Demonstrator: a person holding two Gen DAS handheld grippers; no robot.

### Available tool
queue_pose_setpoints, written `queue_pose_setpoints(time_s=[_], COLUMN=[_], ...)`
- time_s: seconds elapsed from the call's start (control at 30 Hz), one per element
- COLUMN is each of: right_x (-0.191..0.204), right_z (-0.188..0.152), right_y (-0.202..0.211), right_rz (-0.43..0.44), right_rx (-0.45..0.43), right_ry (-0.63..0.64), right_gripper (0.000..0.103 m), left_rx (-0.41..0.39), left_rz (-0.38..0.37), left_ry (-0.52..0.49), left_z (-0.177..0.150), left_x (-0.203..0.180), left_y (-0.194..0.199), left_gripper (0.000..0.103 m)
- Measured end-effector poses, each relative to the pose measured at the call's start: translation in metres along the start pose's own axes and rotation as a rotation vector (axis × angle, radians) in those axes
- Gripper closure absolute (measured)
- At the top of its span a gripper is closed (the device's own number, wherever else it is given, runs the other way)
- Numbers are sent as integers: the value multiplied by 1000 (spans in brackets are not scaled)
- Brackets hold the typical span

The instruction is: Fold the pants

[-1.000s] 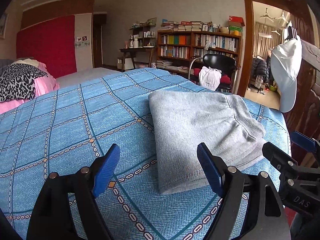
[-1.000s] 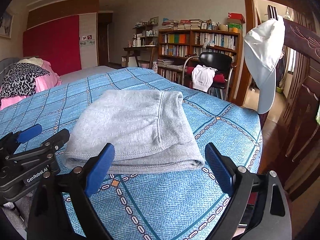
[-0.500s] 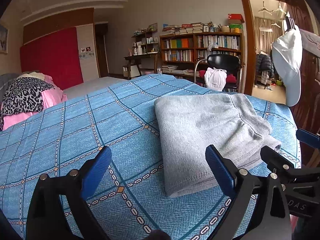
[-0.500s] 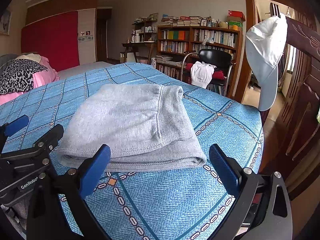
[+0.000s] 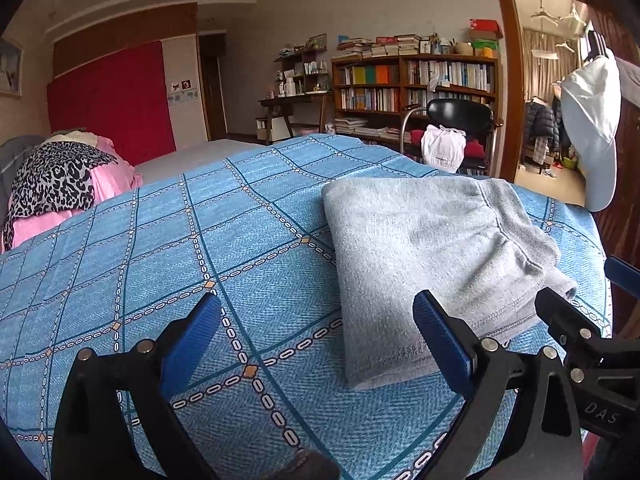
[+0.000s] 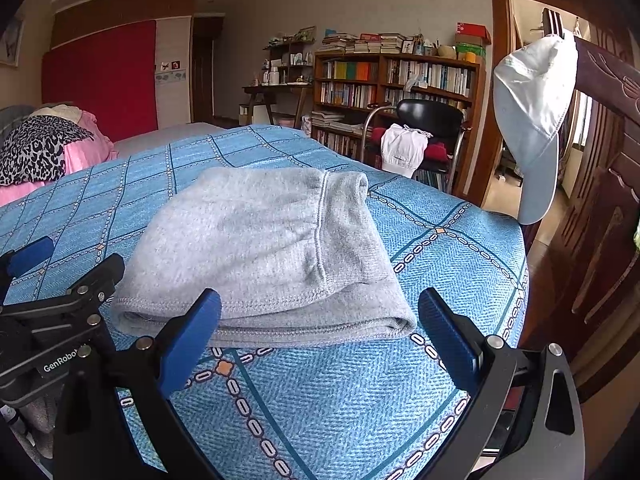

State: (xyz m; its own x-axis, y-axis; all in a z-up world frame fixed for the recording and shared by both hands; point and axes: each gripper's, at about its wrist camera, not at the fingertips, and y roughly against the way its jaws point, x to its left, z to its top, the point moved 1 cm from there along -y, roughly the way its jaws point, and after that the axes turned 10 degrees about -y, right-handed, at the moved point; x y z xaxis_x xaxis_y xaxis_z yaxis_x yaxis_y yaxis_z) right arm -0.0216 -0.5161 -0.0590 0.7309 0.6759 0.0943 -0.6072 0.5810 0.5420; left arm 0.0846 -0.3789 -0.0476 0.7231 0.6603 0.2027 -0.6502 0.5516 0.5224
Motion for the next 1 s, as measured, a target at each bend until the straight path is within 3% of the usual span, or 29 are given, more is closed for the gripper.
queue_pose_setpoints(time_s=[1.0], right_x=[11], right_z=[-1], right_y=[-6], right_rz=[-7], right_rx=[4], right_ry=[44], right_gripper=[3], left_rx=[3], left_rz=[-8], left_ry=[1], left_z=[-1], left_x=[-2], left_y=[-6], left_gripper=[7])
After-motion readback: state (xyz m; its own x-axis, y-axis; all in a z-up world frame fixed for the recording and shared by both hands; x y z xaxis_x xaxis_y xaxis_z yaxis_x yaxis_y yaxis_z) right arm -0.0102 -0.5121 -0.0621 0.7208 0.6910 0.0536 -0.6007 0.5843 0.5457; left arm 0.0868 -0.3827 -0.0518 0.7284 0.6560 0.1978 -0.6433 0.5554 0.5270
